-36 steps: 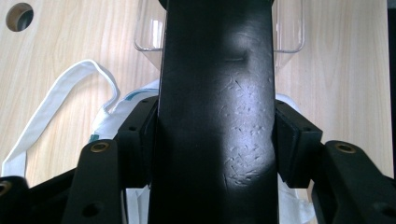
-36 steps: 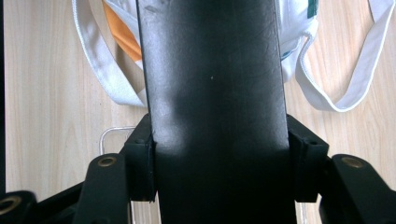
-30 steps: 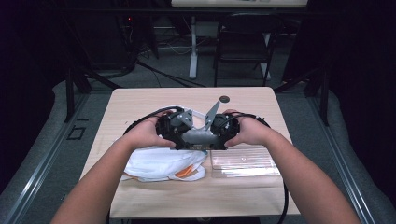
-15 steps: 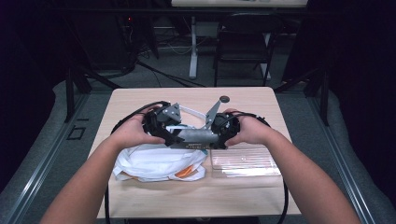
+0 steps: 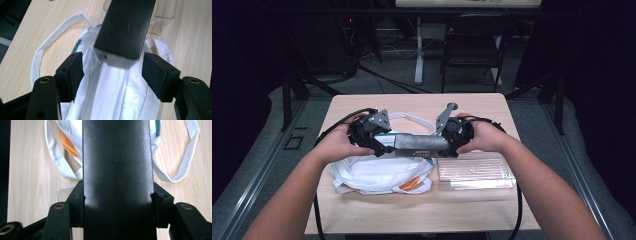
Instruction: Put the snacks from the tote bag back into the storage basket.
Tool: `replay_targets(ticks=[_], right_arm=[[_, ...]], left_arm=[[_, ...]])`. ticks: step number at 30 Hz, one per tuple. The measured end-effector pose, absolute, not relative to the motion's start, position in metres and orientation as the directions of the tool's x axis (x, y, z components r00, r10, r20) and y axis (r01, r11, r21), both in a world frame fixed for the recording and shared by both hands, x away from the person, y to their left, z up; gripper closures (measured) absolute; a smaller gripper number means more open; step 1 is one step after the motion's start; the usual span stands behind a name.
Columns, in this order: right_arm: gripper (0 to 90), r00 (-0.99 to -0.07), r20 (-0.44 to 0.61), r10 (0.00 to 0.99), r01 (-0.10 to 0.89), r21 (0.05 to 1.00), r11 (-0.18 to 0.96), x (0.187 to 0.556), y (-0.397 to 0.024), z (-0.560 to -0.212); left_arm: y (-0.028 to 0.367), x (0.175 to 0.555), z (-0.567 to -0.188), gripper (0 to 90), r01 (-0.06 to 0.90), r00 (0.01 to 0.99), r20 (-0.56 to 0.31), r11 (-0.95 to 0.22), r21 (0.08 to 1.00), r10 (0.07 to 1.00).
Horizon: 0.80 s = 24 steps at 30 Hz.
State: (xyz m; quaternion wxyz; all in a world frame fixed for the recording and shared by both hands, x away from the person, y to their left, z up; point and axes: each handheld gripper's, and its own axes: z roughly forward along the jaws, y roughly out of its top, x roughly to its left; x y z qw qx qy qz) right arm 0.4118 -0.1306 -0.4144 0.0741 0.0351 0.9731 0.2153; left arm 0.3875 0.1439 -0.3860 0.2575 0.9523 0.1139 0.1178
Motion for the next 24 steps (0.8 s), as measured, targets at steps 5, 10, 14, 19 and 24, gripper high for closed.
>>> replay_targets(ticks=[5,10,14,19,24], right_arm=[[42.2,-0.984,-0.140,0.114,0.044,0.427,0.903,0.411,-0.140,-0.408],[42.3,-0.981,-0.142,0.130,0.058,0.428,0.902,0.412,-0.152,-0.404],[42.3,-0.981,-0.141,0.135,0.063,0.425,0.903,0.412,-0.161,-0.403],[42.2,-0.980,-0.141,0.143,0.070,0.425,0.902,0.411,-0.171,-0.403],[42.2,-0.978,-0.149,0.147,0.072,0.418,0.906,0.411,-0.183,-0.402]], left_arm=[[0.153,0.382,-0.393,34.4,0.186,0.940,0.154,-0.835,0.518,0.305],[0.158,0.380,-0.402,34.9,0.218,0.933,0.142,-0.835,0.505,0.329],[0.163,0.383,-0.409,35.1,0.244,0.925,0.137,-0.831,0.501,0.354],[0.169,0.381,-0.419,35.2,0.269,0.919,0.120,-0.821,0.503,0.375],[0.177,0.379,-0.427,35.3,0.298,0.908,0.109,-0.806,0.511,0.404]])
